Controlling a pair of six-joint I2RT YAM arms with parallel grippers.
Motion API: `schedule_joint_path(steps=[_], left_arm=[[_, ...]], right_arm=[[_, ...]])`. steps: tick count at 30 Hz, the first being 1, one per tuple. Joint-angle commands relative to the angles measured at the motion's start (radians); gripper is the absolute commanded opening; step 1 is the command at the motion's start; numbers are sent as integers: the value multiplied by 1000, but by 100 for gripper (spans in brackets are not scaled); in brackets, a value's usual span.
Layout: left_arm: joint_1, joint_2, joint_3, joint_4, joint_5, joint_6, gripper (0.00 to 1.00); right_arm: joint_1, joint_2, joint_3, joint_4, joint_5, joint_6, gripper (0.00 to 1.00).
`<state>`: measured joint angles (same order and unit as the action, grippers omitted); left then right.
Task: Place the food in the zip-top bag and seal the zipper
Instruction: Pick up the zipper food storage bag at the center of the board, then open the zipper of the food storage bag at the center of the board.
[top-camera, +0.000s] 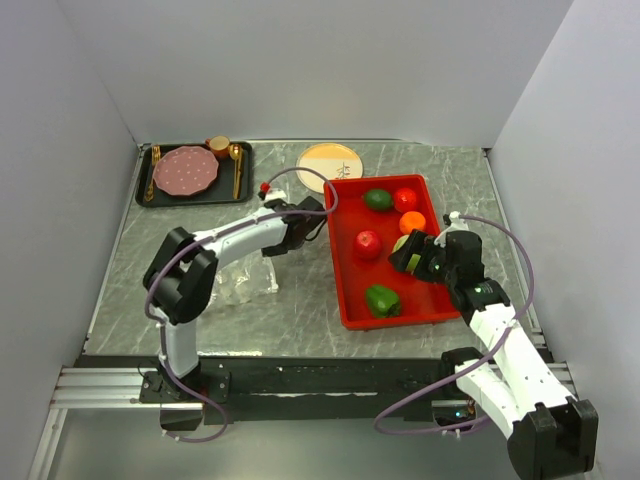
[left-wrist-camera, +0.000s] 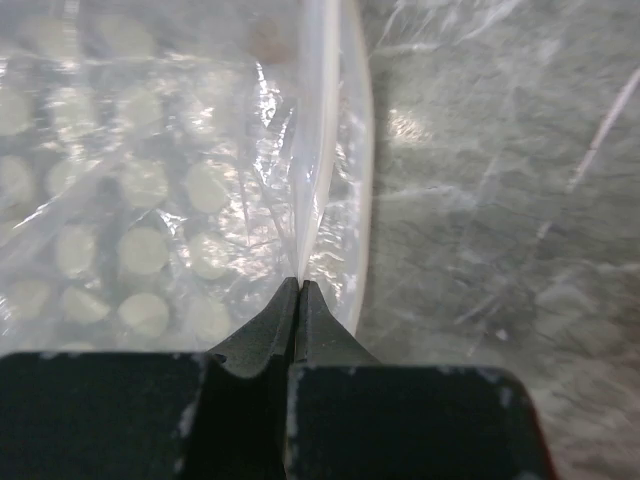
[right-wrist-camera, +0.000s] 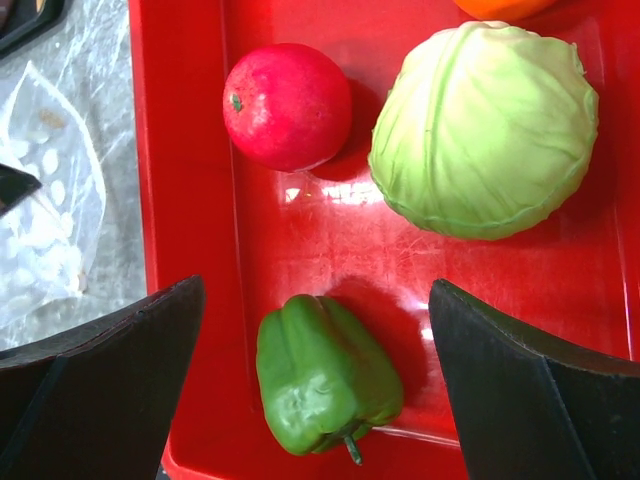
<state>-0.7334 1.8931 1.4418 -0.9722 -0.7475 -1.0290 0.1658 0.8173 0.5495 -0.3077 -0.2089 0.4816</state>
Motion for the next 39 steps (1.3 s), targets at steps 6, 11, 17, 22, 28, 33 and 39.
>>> schedule_joint_path(steps=[6, 11, 17, 22, 28, 33, 39], left_arm=[[-40, -282, 3, 118, 120, 130, 1], [-41, -397, -110, 249, 230, 156, 1], [-46, -549, -247, 420, 322, 196, 1], [-46, -551, -253, 422, 339, 207, 1], [-54, -563, -261, 431, 370, 213, 1], [-64, -583, -281, 435, 375, 218, 1], [-75, -609, -297, 443, 376, 218, 1]], right_arm=[[3, -73, 29, 58, -154, 83, 100], [6, -61, 10, 258, -372, 241, 87], [122, 17, 33, 394, -365, 350, 56], [254, 130, 101, 420, -308, 357, 24], [365, 269, 131, 516, -293, 396, 10], [440, 407, 231, 506, -274, 387, 12], [514, 525, 365, 452, -193, 358, 11]])
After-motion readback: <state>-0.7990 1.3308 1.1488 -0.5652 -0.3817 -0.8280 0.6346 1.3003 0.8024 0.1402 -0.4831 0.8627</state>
